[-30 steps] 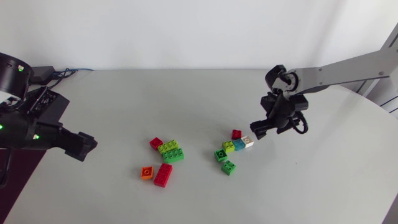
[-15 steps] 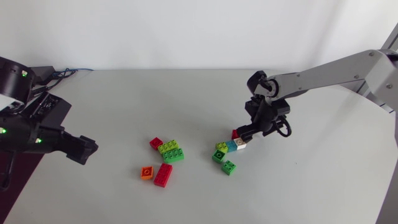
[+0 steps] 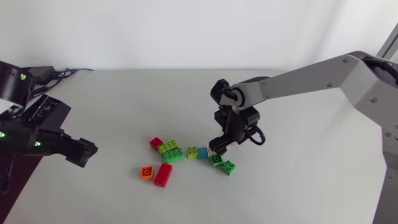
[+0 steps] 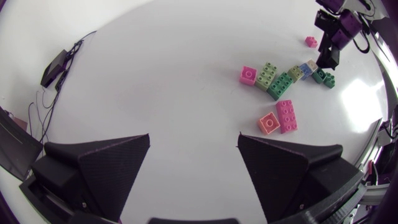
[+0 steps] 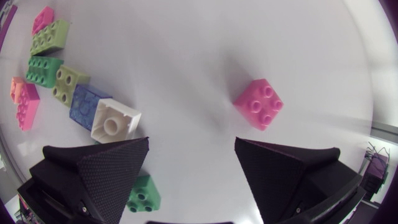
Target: Sort duplo bricks by size, large to the right and small to the left
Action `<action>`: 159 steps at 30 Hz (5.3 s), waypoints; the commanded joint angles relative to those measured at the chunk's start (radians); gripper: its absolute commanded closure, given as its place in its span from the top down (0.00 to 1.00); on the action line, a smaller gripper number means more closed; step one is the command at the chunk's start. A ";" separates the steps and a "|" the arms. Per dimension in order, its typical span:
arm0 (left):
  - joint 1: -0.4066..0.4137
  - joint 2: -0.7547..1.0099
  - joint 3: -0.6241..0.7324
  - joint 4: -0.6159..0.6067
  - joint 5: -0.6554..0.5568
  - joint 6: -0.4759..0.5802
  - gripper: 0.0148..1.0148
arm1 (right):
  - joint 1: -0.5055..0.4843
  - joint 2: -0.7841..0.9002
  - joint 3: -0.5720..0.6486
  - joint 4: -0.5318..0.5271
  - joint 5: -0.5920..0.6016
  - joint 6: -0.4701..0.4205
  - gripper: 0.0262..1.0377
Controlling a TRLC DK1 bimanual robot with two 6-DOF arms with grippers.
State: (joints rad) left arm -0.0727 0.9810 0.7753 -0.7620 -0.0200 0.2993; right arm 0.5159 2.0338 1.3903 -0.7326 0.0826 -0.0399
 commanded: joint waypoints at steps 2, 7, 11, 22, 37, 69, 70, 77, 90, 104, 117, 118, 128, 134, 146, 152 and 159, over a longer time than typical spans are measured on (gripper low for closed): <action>0.017 -0.016 -0.025 0.001 0.014 0.024 0.97 | 0.058 0.039 0.069 -0.041 0.002 0.044 0.96; 0.030 -0.015 -0.025 0.001 0.031 0.026 0.97 | 0.095 0.068 0.121 -0.070 0.003 0.063 0.96; 0.030 -0.015 -0.021 0.003 0.031 0.026 0.97 | 0.044 0.019 0.092 -0.071 0.003 0.054 0.96; -0.153 0.108 0.016 -0.031 0.115 0.259 0.97 | -0.034 -0.207 0.012 -0.136 -0.003 0.018 0.96; -0.417 0.509 0.205 0.095 0.066 0.399 0.97 | -0.137 -0.403 -0.163 -0.123 -0.057 0.000 0.96; -0.397 0.805 0.289 0.193 0.023 0.489 0.97 | -0.220 -0.472 -0.289 -0.073 -0.104 -0.040 0.96; -0.398 0.802 0.288 0.188 0.023 0.489 0.97 | -0.220 -0.474 -0.290 -0.074 -0.104 -0.040 0.96; -0.389 0.746 0.156 0.197 0.022 0.494 0.97 | -0.220 -0.500 -0.303 -0.074 -0.113 -0.046 0.96; -0.231 0.409 -0.114 0.211 0.020 0.627 0.97 | -0.217 -0.543 -0.327 -0.079 -0.116 -0.046 0.96; -0.352 0.631 0.190 0.127 0.037 0.512 0.97 | -0.220 -0.569 -0.361 -0.074 -0.126 -0.046 0.96; -0.406 0.826 0.321 0.162 0.058 0.370 0.97 | -0.263 -0.570 -0.378 -0.065 -0.139 -0.074 0.96; -0.406 0.831 0.321 0.167 0.061 0.357 0.97 | -0.263 -0.570 -0.381 -0.062 -0.139 -0.074 0.96; -0.384 0.926 0.351 0.171 0.063 0.328 0.97 | -0.272 -0.569 -0.398 -0.056 -0.144 -0.080 0.96; -0.383 0.927 0.349 0.156 0.063 0.325 0.93 | -0.283 -0.566 -0.401 -0.048 -0.144 -0.087 0.96; -0.404 0.887 0.344 0.122 0.068 0.317 0.30 | -0.283 -0.561 -0.415 -0.041 -0.152 -0.083 0.96; -0.411 0.748 0.349 0.079 0.077 0.320 0.29 | -0.283 -0.572 -0.421 -0.042 -0.152 -0.086 0.96; -0.437 0.637 0.412 -0.030 0.117 0.324 0.29 | -0.283 -0.596 -0.425 -0.048 -0.159 -0.083 0.96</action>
State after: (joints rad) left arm -0.4896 1.6398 1.1557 -0.7685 0.0772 0.6304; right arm 0.2363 1.4590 0.9939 -0.7784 -0.0723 -0.1169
